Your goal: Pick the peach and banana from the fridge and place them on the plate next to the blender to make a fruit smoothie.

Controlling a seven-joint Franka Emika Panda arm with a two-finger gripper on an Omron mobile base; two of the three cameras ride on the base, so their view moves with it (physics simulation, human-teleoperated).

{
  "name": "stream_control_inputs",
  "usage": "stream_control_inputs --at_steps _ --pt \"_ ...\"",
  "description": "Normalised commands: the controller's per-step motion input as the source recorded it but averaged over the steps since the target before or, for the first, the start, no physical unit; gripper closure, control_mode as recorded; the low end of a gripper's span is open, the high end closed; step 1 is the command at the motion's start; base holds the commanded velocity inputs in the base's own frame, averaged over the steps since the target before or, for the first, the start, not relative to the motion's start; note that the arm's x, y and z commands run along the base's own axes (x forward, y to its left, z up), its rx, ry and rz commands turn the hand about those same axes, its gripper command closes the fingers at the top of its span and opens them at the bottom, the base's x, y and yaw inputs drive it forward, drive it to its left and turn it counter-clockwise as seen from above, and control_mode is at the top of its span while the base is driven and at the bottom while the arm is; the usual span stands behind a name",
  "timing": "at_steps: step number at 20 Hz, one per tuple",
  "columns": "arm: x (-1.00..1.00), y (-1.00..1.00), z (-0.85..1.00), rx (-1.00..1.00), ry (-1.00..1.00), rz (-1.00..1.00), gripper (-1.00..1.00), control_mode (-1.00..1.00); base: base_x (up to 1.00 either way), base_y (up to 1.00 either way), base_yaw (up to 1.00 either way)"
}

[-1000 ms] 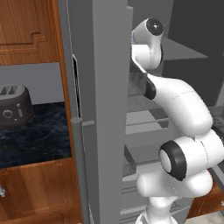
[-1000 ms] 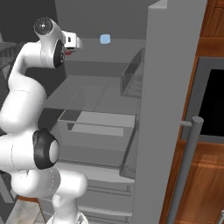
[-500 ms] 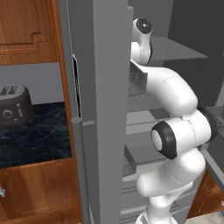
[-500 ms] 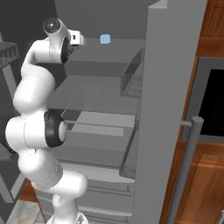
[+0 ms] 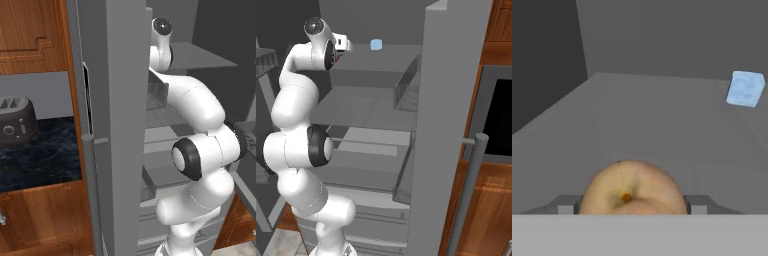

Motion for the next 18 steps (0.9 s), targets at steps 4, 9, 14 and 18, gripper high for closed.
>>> stream_control_inputs --at_steps 4,9,14,18 --pt "0.0 0.0 -0.01 0.0 0.0 0.0 1.0 -1.0 0.0 0.0 0.0" --pt "-0.32 -0.16 0.0 0.02 -0.09 0.0 1.0 -1.0 0.0 0.0 0.0" --pt "-0.93 -0.34 0.0 0.07 -0.27 0.0 1.0 -1.0 0.0 0.0 0.0" --pt "-1.0 -0.54 0.24 0.1 -0.27 0.0 1.0 -1.0 0.0 0.0 0.0"
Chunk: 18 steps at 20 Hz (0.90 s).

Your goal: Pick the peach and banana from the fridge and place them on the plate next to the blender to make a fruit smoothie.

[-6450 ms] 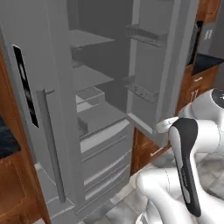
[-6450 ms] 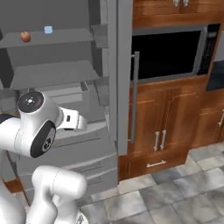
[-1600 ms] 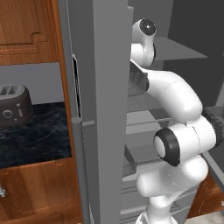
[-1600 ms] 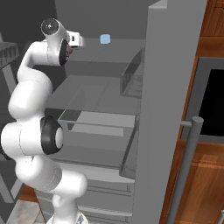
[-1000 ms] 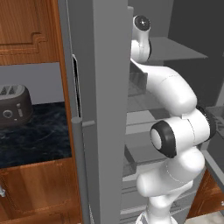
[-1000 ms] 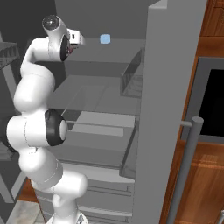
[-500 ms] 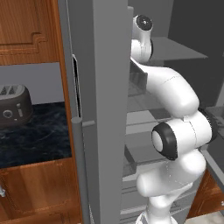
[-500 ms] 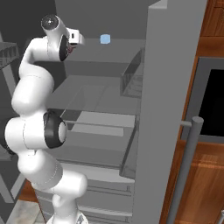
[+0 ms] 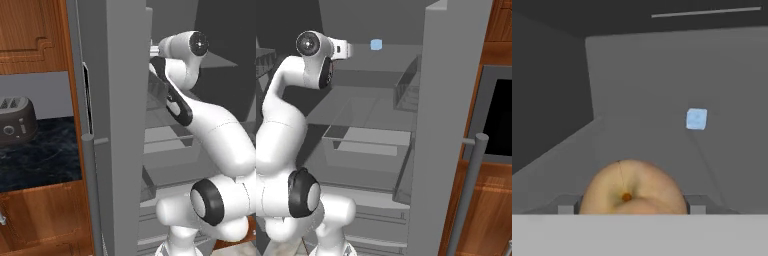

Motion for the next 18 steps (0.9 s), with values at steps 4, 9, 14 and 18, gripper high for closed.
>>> stream_control_inputs --at_steps 4,9,14,18 --pt "-1.0 -0.63 0.4 0.03 -0.17 0.0 1.0 -1.0 0.0 0.0 0.0" --pt "-1.0 -0.62 0.32 0.0 -0.07 0.0 1.0 -1.0 0.0 0.0 0.0" --pt "-1.0 -0.54 -0.35 -0.03 0.17 -0.03 1.0 -1.0 0.0 0.0 0.0" --pt "-1.0 -0.12 -1.0 -0.17 0.46 -0.12 1.0 -1.0 0.0 0.0 0.0"
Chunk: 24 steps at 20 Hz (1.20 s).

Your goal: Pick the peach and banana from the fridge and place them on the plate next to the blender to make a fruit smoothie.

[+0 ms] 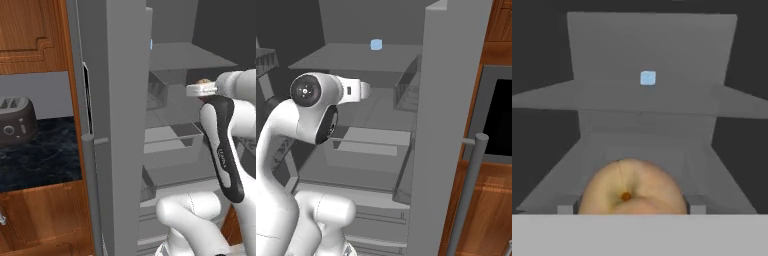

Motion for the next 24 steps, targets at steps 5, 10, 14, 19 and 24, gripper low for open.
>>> stream_control_inputs --at_steps 5,10,14,19,24 --pt "-0.95 0.0 -0.99 -0.22 0.54 -0.14 1.0 -1.0 0.0 0.0 0.0" --pt "-0.07 0.0 -0.39 -0.09 0.19 -0.07 1.0 -1.0 0.0 0.0 0.0" --pt "-0.12 -0.03 -0.01 0.0 0.02 0.0 1.0 -1.0 0.0 0.0 0.0" --pt "0.0 0.0 0.0 0.0 0.0 0.0 1.0 1.0 -0.82 -0.31 0.28" --pt "0.0 0.0 0.0 0.0 0.0 0.0 1.0 1.0 -0.87 0.1 0.79"
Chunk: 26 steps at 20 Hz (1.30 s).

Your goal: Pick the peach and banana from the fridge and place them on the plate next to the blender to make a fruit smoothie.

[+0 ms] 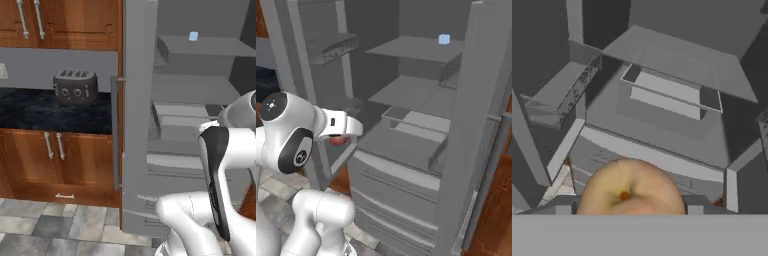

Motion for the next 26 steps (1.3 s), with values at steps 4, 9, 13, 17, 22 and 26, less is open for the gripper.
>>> stream_control_inputs --at_steps 4,9,13,17,22,26 --pt "0.0 0.0 0.0 0.0 0.0 0.0 1.0 1.0 -0.52 0.17 0.97" --pt "0.0 0.0 0.0 0.0 0.0 0.0 1.0 1.0 -0.25 0.47 1.0" --pt "0.0 0.0 0.0 0.0 0.0 0.0 1.0 1.0 -0.3 0.79 0.94" --pt "0.0 0.0 0.0 0.0 0.0 0.0 1.0 1.0 -0.24 1.0 0.84" --pt "0.0 0.0 0.0 0.0 0.0 0.0 1.0 1.0 0.76 0.7 0.55" --pt "0.0 0.0 0.0 0.0 0.0 0.0 1.0 1.0 1.0 0.36 0.36"
